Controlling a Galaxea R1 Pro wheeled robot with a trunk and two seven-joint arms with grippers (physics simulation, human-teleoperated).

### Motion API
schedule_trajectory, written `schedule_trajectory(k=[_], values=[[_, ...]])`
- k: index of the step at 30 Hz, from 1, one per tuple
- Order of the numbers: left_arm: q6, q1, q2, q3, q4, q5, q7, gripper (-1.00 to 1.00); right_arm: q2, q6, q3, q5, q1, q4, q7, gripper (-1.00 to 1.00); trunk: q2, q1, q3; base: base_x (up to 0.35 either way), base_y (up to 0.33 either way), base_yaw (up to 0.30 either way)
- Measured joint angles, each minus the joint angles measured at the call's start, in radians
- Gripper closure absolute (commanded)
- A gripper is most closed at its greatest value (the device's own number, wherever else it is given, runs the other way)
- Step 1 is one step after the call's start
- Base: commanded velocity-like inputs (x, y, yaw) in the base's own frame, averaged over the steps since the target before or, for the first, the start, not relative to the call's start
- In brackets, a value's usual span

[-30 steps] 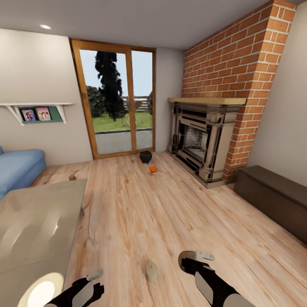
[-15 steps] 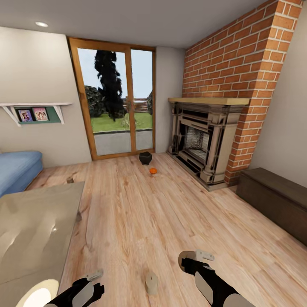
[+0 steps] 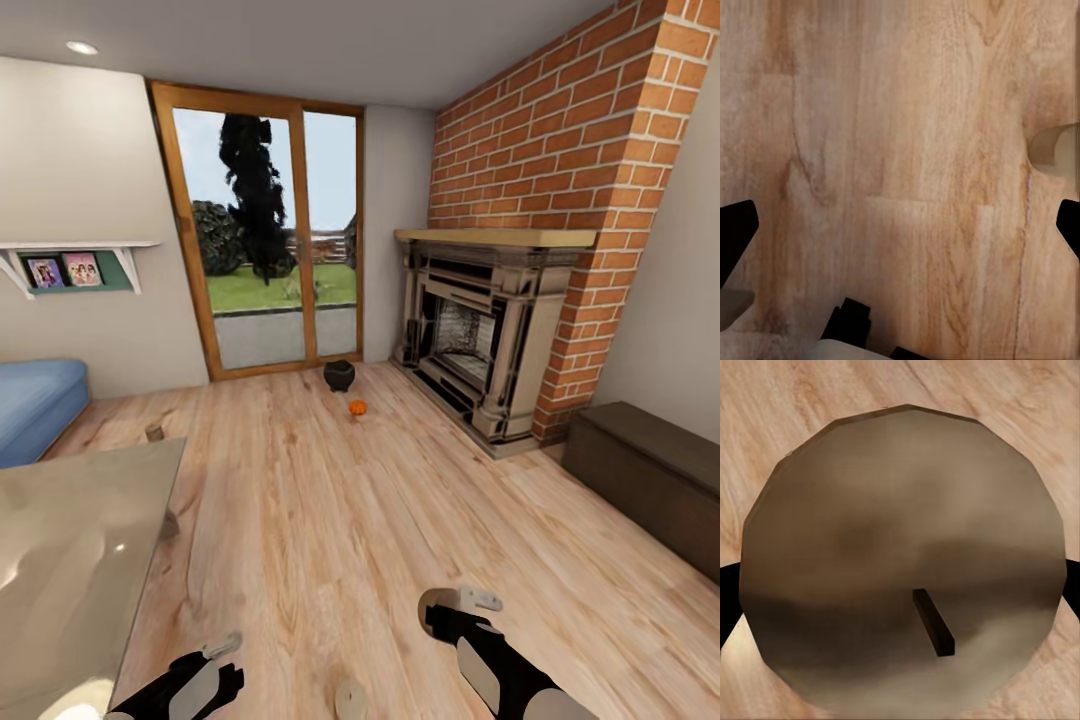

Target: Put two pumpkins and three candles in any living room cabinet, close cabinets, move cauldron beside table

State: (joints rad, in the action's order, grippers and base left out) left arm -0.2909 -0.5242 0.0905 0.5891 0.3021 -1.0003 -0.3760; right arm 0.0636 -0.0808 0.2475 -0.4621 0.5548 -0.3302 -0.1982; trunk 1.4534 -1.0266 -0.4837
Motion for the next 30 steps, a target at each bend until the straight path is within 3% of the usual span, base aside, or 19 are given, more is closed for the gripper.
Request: schedule_trajectory(k=[12,19,30], values=[[0.000,0.000,-0.001,0.000,0.000,0.000,0.000,-1.00,0.001,0.000,0.000,0.000,0.000,0.000,0.000,1.00,0.000,0.000,0.000,0.283,-0.001,0.033],[0.000,0.000,-0.001,0.000,0.000,0.000,0.000,-1.00,0.000,0.000,0.000,0.000,0.000,0.000,0.000,1.00,0.000,0.000,0.000,0.052,0.000,0.197],[0.000,0.000,-0.003,0.000,0.000,0.000,0.000,-1.00,0.000,0.000,0.000,0.001,0.000,0.000,0.000,1.00,0.000,0.000,0.000,0.120,-0.077,0.020]])
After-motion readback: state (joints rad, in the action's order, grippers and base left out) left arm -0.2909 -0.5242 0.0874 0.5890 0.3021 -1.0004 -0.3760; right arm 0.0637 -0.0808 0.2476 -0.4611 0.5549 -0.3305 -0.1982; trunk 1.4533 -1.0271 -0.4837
